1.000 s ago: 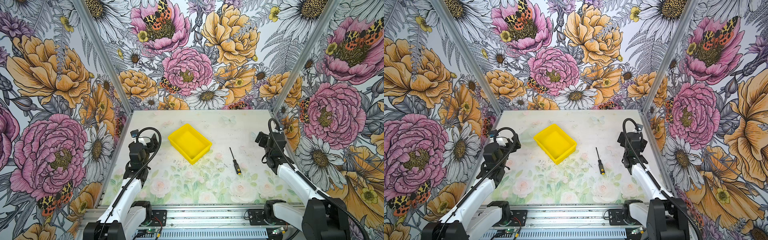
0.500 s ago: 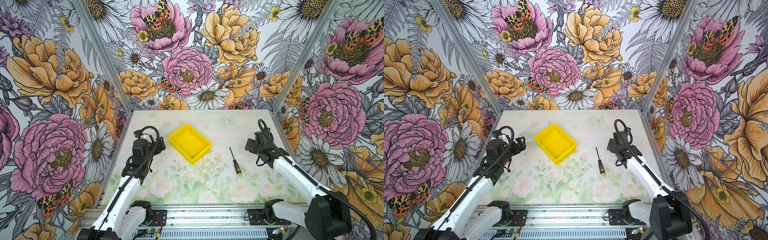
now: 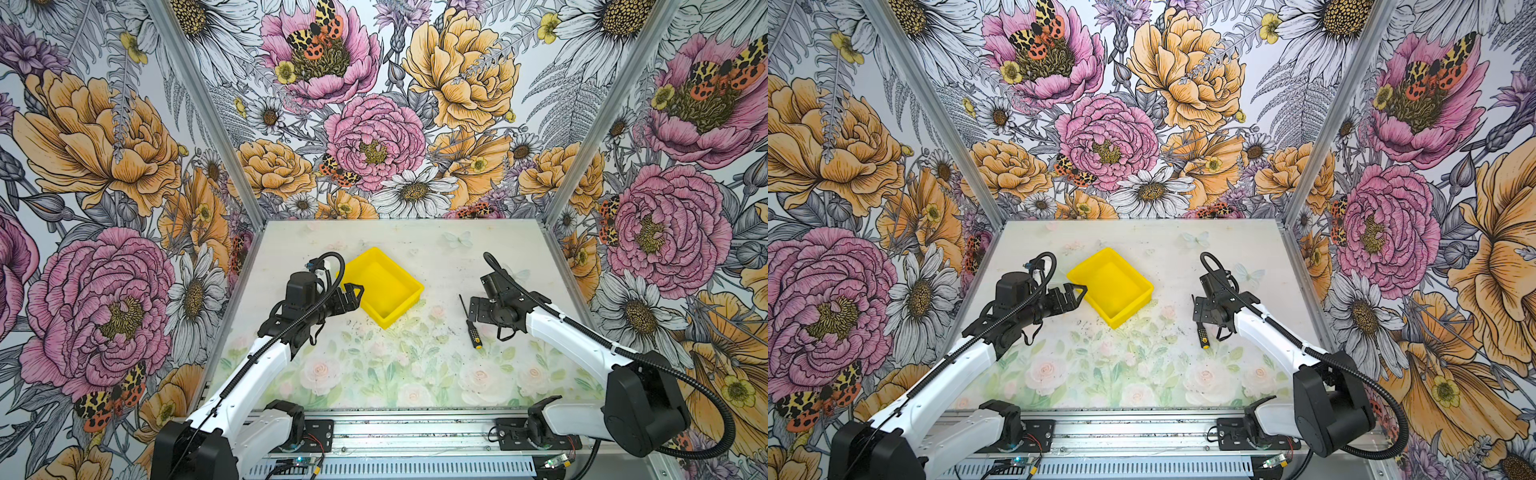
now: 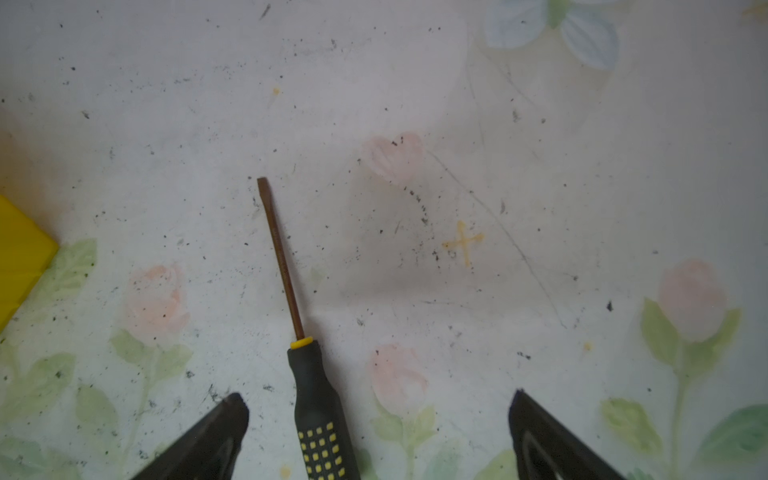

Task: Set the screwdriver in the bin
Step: 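Move the right gripper toward the screwdriver while the left gripper moves toward the yellow bin, then lower the right gripper onto the black-yellow screwdriver handle and close it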

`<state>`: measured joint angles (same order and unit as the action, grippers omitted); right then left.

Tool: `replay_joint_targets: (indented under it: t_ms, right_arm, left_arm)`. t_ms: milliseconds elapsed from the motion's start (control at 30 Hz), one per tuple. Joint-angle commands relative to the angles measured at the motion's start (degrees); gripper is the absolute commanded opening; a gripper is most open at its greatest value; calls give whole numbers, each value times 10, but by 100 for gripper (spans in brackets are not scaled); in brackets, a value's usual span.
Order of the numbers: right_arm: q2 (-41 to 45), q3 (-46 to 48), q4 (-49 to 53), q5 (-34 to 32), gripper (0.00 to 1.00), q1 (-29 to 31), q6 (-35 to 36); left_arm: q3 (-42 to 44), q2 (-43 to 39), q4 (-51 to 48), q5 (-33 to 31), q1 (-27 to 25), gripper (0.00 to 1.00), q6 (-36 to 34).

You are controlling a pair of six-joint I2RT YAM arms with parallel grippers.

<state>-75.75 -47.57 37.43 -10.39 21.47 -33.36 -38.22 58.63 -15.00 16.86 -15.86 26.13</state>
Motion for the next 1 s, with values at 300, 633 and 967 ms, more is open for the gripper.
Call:
replay_joint_targets:
  t_ms: [300,633,967]
  right_arm:
    - [-44,16,10,41,97,32,-3]
    - [-79,43,-15,55,94,41,8]
    - [-113,33,-20,69,79,42,12]
  left_arm:
    - [-32,16,-9,55,-92,99,-69]
    - [-40,25,-11,78,-123,99,-86]
    - [-29,6,-22,39,-129,99,-93]
